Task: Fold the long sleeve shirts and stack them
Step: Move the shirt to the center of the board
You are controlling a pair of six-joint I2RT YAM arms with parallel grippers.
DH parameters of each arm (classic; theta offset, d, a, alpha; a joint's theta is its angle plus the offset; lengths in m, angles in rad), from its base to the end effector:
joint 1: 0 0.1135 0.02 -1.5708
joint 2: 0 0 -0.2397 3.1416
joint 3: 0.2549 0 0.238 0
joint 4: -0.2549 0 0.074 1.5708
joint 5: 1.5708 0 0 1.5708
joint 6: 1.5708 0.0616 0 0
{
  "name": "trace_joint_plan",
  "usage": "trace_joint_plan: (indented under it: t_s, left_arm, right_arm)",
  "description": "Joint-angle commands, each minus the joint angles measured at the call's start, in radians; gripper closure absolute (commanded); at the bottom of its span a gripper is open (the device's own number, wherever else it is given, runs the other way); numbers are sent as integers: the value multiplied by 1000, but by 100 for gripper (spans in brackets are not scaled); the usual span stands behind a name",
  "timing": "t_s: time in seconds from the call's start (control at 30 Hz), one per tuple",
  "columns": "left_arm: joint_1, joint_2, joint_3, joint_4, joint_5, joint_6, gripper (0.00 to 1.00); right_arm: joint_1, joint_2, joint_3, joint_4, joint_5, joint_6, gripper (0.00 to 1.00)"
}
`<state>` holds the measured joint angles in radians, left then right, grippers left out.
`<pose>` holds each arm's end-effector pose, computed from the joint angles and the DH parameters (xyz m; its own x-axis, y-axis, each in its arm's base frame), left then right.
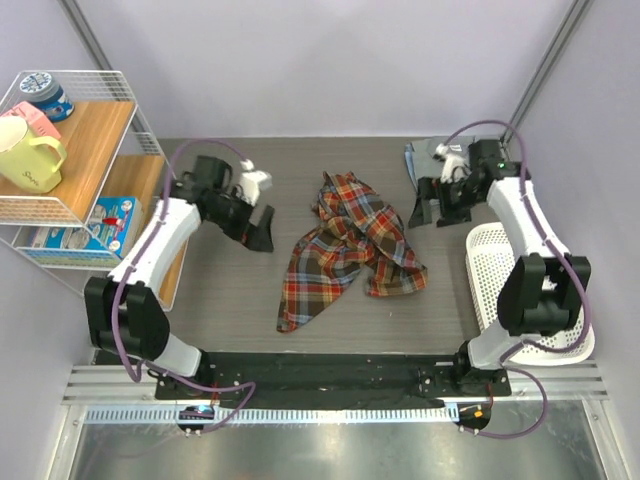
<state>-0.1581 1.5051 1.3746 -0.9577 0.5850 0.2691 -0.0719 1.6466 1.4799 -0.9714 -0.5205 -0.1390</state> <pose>0.2895 -0.0806 0.2712 -0.7411 0.3426 -0.5774 0.6031 0.7177 -0.3481 0.3300 0.0069 0.2578 -0.8766 -0.0574 -0.4778 -0.2697 0.8809 0.3890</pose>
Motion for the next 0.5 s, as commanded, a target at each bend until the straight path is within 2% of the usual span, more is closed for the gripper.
trace_joint_plan:
  t_s: [0.0, 0.03, 0.13, 0.17, 0.27, 0.47]
  left_arm:
    - [-171, -20, -130, 141, -105, 113, 0]
    - [-226, -17, -178, 175, -122, 107, 0]
    - [-290, 12, -248, 327, -184, 53, 0]
    - [-299, 45, -255, 356, -194, 20, 0]
    - [-336, 102, -256, 418, -201, -28, 0]
    - [-385, 236, -244, 522, -326, -149, 0]
  right_arm:
    - [165, -247, -150, -7, -26, -102, 3]
    - [200, -275, -235, 20, 5, -97, 3]
    - [276, -335, -370, 175, 59, -71, 3]
    - [290, -335, -389, 244, 107, -64, 4]
    - [296, -282, -406, 313, 170, -42, 7]
    - [342, -219, -429, 439, 229, 5, 12]
